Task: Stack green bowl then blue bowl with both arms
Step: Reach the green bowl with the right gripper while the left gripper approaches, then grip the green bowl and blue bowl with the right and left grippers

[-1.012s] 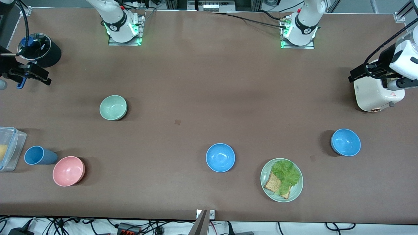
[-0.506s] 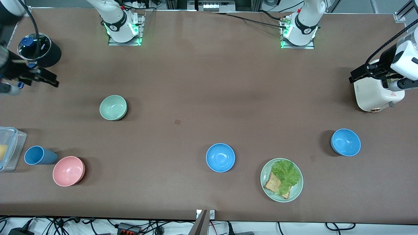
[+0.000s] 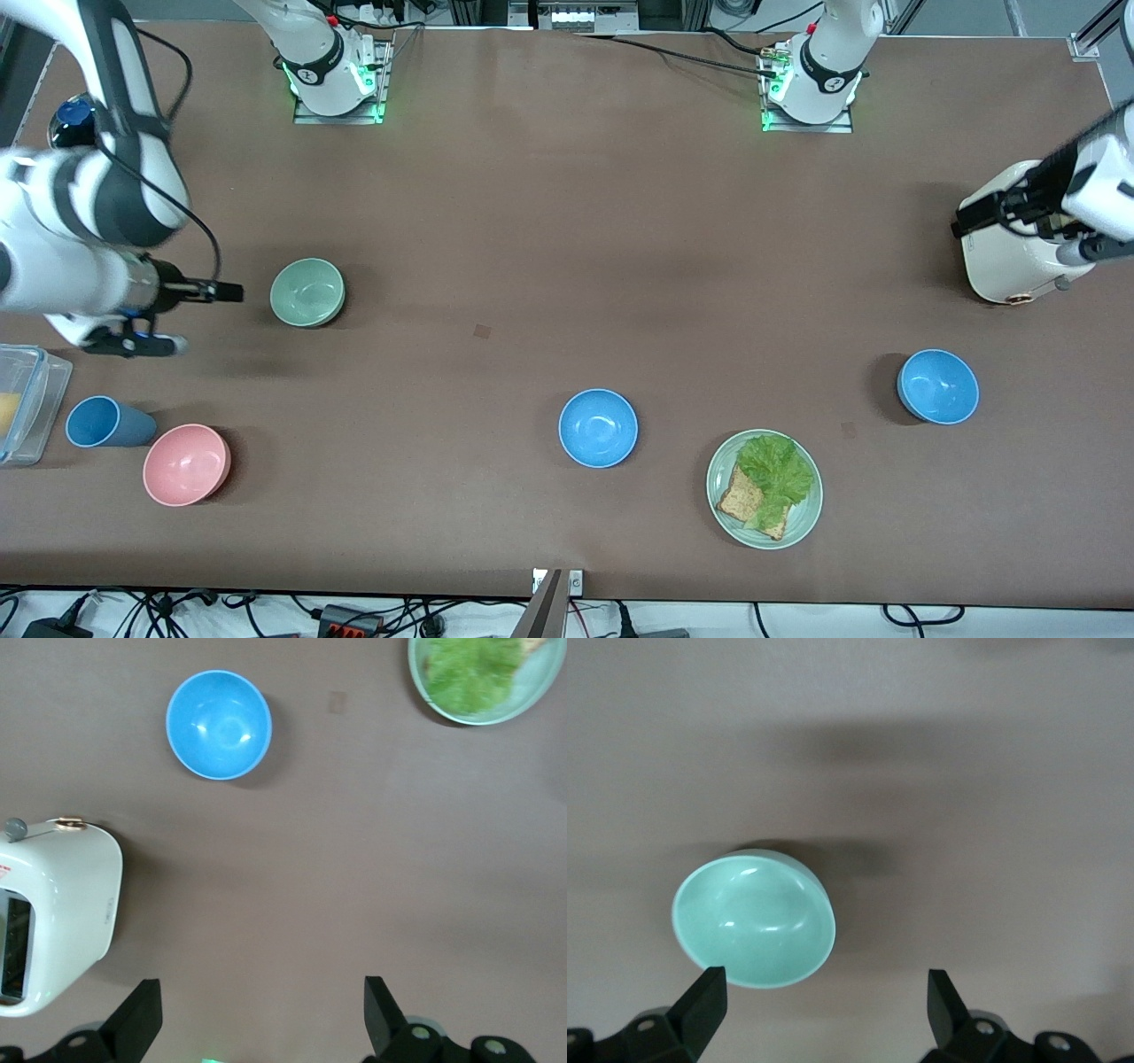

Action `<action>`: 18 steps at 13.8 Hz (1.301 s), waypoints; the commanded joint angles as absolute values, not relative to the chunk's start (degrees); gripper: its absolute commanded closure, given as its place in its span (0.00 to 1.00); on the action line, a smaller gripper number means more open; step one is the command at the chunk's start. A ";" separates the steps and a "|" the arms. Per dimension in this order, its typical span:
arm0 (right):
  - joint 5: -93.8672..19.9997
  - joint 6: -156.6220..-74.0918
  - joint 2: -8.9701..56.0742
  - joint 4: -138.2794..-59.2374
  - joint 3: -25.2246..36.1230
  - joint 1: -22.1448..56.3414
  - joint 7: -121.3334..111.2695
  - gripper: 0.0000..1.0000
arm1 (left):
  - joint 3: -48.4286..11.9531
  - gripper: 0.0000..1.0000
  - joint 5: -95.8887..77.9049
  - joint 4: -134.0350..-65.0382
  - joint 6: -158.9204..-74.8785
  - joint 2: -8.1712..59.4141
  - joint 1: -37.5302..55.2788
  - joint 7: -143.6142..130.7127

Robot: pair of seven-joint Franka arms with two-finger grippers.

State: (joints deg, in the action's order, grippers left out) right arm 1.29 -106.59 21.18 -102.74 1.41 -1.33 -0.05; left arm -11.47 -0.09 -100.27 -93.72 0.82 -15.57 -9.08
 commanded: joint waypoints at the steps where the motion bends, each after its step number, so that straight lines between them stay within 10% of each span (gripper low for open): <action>1: 2.02 -109.25 23.71 -105.55 0.53 -1.93 0.79 0.00 | -11.60 0.00 0.97 -98.08 -97.88 6.84 -18.53 -1.37; 6: 1.76 -108.64 29.44 -105.73 0.44 -2.02 0.88 0.02 | -11.60 0.00 0.97 -98.44 -108.17 16.94 -25.21 5.09; 8: 1.41 -108.89 30.05 -106.52 0.44 -2.20 0.88 0.43 | -11.60 0.00 1.40 -98.26 -112.74 21.51 -26.54 8.77; 11: 1.23 -108.99 31.38 -106.52 0.44 -2.37 0.88 0.58 | -11.60 0.00 4.75 -97.74 -118.99 27.23 -26.72 10.28; 14: 0.71 -108.55 31.20 -106.44 0.18 -2.20 1.05 1.00 | -11.60 0.00 6.23 -97.65 -123.91 31.01 -26.72 10.46; 18: -6.66 -107.31 29.98 -105.73 -3.94 -1.67 1.05 1.00 | -11.60 0.00 6.50 -95.89 -125.42 34.18 -27.51 11.33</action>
